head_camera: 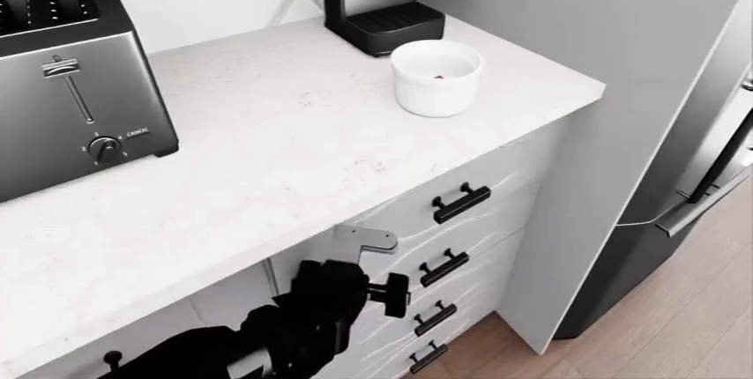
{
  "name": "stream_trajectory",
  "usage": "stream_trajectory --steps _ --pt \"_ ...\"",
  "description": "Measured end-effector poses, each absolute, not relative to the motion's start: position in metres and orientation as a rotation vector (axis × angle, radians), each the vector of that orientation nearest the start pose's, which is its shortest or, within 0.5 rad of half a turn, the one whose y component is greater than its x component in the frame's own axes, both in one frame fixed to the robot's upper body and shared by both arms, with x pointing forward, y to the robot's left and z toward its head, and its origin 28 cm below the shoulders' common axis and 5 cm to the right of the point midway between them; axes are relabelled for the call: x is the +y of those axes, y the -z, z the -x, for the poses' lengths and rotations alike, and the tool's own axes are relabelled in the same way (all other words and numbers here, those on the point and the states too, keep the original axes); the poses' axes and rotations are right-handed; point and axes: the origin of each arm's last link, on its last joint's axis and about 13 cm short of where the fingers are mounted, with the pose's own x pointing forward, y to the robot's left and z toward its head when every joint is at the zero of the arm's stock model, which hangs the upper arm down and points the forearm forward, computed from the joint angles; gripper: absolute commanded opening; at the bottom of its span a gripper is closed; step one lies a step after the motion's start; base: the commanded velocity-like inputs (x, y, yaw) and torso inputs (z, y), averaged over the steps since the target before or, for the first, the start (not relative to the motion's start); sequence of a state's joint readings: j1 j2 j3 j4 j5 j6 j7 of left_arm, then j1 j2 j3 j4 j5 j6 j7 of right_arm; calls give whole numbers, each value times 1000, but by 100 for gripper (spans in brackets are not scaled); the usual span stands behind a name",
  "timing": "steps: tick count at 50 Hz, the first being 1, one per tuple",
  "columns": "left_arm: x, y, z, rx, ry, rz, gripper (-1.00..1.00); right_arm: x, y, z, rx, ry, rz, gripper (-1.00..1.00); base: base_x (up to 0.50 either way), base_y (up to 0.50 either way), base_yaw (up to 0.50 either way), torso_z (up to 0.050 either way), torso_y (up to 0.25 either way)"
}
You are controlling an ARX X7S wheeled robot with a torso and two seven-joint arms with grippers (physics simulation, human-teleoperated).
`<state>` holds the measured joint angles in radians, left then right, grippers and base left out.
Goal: Place the bar in the bowl and close the drawer.
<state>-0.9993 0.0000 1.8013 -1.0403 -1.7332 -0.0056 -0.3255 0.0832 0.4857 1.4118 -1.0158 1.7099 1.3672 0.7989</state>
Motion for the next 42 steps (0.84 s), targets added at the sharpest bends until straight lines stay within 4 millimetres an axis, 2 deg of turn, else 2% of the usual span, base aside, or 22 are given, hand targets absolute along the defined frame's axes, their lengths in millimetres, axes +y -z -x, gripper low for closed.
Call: stream_trajectory --steps 8,15,21,42 --pt "115 -14 -321 684 132 -12 100 -208 -213 -86 -159 520 -167 100 0 0 0 -1 0" --pt "126 -11 -325 726 -53 104 100 -207 -213 -87 -158 516 -167 100 0 0 3 0 0" --pt "133 -9 -324 757 -144 146 100 -206 -213 -87 -158 512 -167 100 5 -2 8 -2 0" --pt "144 -11 -322 781 -193 179 100 -204 -212 -90 -152 504 -164 100 10 1 12 -4 0"
